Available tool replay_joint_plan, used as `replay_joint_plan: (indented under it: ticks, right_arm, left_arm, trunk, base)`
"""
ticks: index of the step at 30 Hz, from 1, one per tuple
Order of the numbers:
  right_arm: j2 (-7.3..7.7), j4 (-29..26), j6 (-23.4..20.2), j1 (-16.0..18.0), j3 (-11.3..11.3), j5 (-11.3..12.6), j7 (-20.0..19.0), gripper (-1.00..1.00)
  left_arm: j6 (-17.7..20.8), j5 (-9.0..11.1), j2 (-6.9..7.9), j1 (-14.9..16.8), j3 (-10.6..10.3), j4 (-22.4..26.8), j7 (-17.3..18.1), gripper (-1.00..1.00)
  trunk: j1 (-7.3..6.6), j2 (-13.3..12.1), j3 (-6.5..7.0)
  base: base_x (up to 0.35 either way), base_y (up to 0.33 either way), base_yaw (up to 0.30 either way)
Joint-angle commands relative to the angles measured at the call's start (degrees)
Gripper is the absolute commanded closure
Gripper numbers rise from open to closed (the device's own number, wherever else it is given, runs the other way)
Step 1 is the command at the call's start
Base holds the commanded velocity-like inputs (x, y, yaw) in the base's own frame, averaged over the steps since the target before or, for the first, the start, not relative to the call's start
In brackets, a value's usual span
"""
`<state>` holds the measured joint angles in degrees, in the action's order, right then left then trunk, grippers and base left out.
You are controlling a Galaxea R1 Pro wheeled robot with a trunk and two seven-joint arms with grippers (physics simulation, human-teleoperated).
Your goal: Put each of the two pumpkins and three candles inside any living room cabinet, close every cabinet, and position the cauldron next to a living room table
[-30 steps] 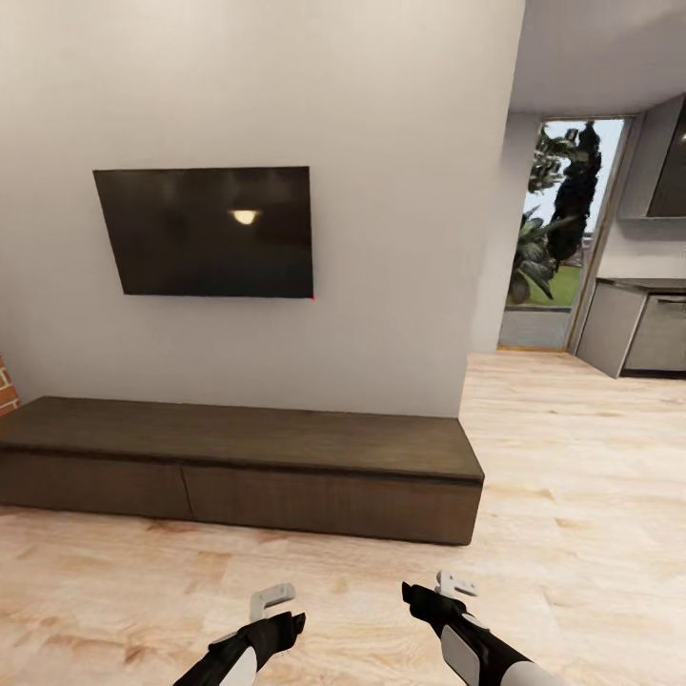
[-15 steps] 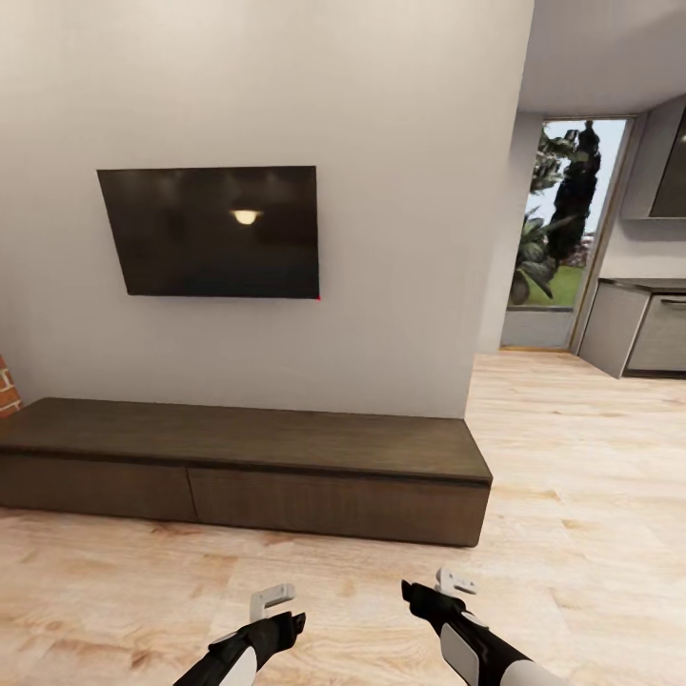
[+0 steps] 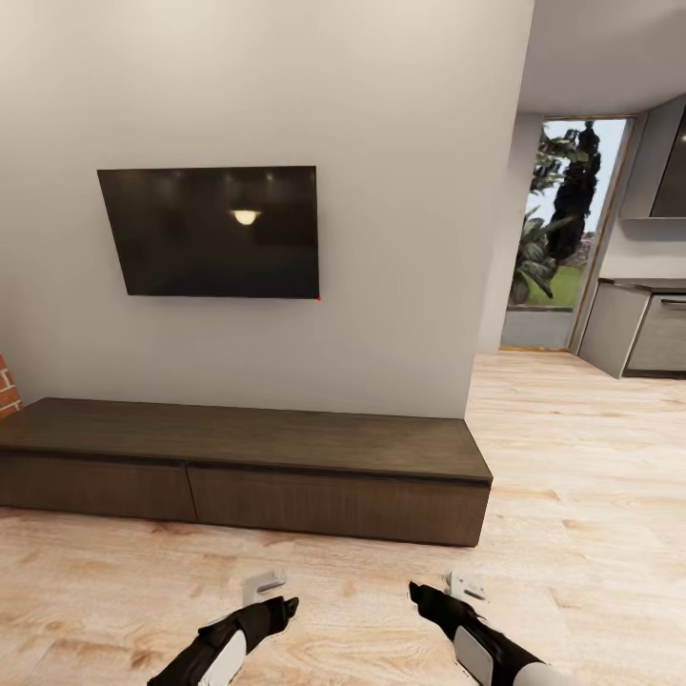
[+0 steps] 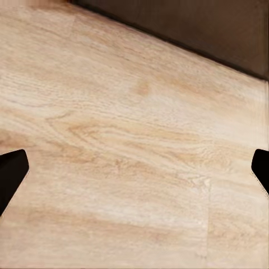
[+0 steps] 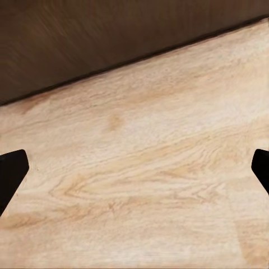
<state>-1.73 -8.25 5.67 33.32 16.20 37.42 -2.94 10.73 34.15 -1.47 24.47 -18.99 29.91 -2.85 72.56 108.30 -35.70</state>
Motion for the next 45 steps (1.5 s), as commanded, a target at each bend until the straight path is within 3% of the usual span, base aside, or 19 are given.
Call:
replay_joint_plan:
  ticks: [1, 4, 7, 10, 14, 20, 26, 29, 32, 35, 39, 41, 45]
  right_arm:
    - [0.92, 0.91, 0.3, 0.07, 0.45, 2.96, -3.1, -1.0]
    - [4.25, 3.7, 0.24, 0.06, 0.48, 10.4, -13.84, -1.0]
    - [5.69, 6.05, 0.23, 0.06, 0.51, 14.62, -21.4, -1.0]
    - [6.1, 7.12, 0.22, 0.07, 0.5, 16.36, -24.82, -1.0]
    - [6.34, 7.82, -0.12, 0.08, 0.5, 18.68, -29.04, -1.0]
    - [6.32, 7.92, -0.51, 0.06, 0.52, 20.87, -34.24, -1.0]
    - [6.18, 7.51, -1.52, 0.08, 0.36, 22.03, -34.98, -1.0]
    - [6.14, 7.09, -5.25, 0.08, 0.27, 23.59, -35.05, -1.0]
    - [6.15, 6.96, -6.17, 0.08, 0.31, 23.99, -34.48, -1.0]
    - [6.06, 6.91, -3.8, 0.08, 0.31, 24.21, -33.87, -1.0]
    - [5.82, 6.86, 4.37, 0.08, 0.25, 25.31, -33.87, -1.0]
    - [5.77, 6.85, 5.48, 0.08, 0.24, 26.47, -33.98, -1.0]
    - [5.93, 6.84, 5.63, 0.08, 0.23, 31.43, -35.7, -1.0]
  left_arm:
    - [2.55, 0.64, 0.8, 0.0, -0.22, 2.04, -0.27, -1.0]
    - [13.53, 0.88, 2.88, -0.02, 0.6, 9.96, 0.88, -1.0]
    - [24.96, 0.96, 5.25, -0.03, 2.46, 18.37, 3.16, -1.0]
    - [32.66, 0.99, 6.49, -0.03, 5.79, 23.37, 5.18, -1.0]
    - [42.83, 0.94, 6.96, -0.03, 13.1, 28.56, 10.79, -1.0]
    - [45.62, 0.87, 6.95, -0.03, 15.07, 31.13, 16.14, -1.0]
    - [45.91, 0.91, 6.97, -0.03, 15.35, 31.39, 17.1, -1.0]
    - [45.94, 0.92, 6.94, -0.03, 15.38, 31.42, 17.2, -1.0]
    - [45.95, 0.92, 6.93, -0.03, 15.38, 31.43, 17.24, -1.0]
    - [46.01, 0.95, 6.97, -0.07, 15.39, 31.43, 17.25, -1.0]
    - [46.07, 1.0, 6.99, -0.11, 15.31, 31.43, 17.26, -1.0]
    - [46.1, 1.0, 7.0, -0.12, 15.31, 31.43, 17.26, -1.0]
    - [46.12, 1.0, 7.07, -0.12, 15.35, 31.37, 17.26, -1.0]
  trunk:
    - [-0.01, 0.03, -0.06]
    - [-0.01, 0.03, -0.06]
    - [-0.01, 0.03, -0.06]
    - [-0.01, 0.03, -0.06]
    - [-0.01, 0.03, -0.06]
    - [-0.01, 0.03, -0.06]
    - [1.09, 2.03, -0.96]
    - [1.75, 3.24, -1.5]
    - [2.41, 4.44, -2.04]
    - [3.07, 5.64, -2.57]
    - [3.95, 7.25, -3.29]
    - [4.39, 8.05, -3.65]
    - [5.26, 9.65, -4.37]
  base:
    - [0.0, 0.0, 0.0]
    - [0.0, 0.0, 0.0]
    - [0.0, 0.0, 0.0]
    - [0.0, 0.0, 0.0]
    - [0.0, 0.0, 0.0]
    - [0.0, 0.0, 0.0]
    - [0.0, 0.0, 0.0]
    - [0.0, 0.0, 0.0]
    - [0.0, 0.0, 0.0]
    - [0.0, 0.0, 0.0]
    - [0.0, 0.0, 0.0]
    - [0.0, 0.0, 0.0]
    - [0.0, 0.0, 0.0]
